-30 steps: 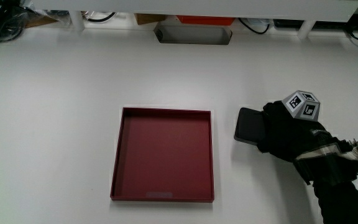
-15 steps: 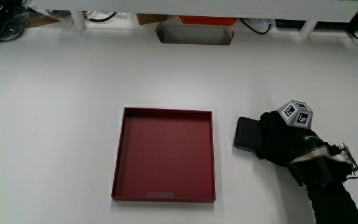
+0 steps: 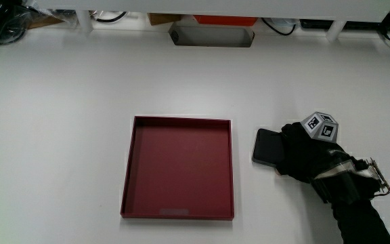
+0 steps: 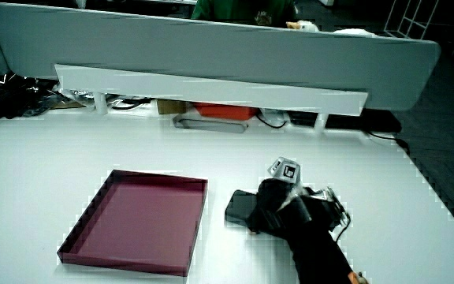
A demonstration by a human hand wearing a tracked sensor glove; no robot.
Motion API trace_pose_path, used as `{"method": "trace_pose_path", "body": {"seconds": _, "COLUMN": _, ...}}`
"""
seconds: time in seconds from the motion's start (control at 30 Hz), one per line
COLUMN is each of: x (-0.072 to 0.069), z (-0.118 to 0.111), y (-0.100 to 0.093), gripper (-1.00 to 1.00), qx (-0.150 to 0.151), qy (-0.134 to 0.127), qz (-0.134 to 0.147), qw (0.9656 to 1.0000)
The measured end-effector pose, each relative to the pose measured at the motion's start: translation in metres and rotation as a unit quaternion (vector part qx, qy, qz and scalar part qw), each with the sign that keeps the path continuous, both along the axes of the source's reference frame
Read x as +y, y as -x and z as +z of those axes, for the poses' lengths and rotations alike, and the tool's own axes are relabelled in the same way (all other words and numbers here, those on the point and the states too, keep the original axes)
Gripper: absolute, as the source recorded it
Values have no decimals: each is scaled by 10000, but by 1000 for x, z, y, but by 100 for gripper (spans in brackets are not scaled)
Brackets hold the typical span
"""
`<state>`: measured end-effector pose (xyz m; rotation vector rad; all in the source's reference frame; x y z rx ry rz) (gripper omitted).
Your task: Place battery on desk
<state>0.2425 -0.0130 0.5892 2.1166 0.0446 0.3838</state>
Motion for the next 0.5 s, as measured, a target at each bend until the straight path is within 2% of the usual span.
{"method": "trace_pose_path", "body": {"seconds": 0.23, "x": 0, "z": 2, "y": -1, "gripper": -44, "qx": 103, "qy": 388, "qz": -119, "qw": 9991}}
{"method": "trace_pose_path", "body": {"seconds": 0.27, "x": -1, "z": 4, "y": -5, "gripper": -50, "qx": 213, "qy": 386, "qz": -141, "qw": 9989}}
{"method": "trace_pose_path", "body": {"seconds": 0.33, "x": -8, "z": 0, "y": -10, "gripper": -63, "qx": 431, "qy": 153, "qz": -244, "qw": 9987}}
{"method": "trace_pose_path", "body": {"seconds": 0.4, "x": -18, "z": -6, "y": -21, "gripper": -75, "qx": 772, "qy": -166, "qz": -272, "qw": 9965}}
{"method": "trace_pose_path", "body": {"seconds": 0.43, "x": -22, "z": -27, "y": -18, "gripper": -81, "qx": 619, "qy": -297, "qz": -270, "qw": 9973}}
{"method": "trace_pose_path", "body": {"seconds": 0.47, "x": -27, "z": -21, "y": -29, "gripper": -88, "qx": 822, "qy": -320, "qz": -228, "qw": 9958}}
{"method": "trace_pose_path", "body": {"seconds": 0.5, "x": -31, "z": -40, "y": -26, "gripper": -94, "qx": 494, "qy": -172, "qz": -190, "qw": 9985}}
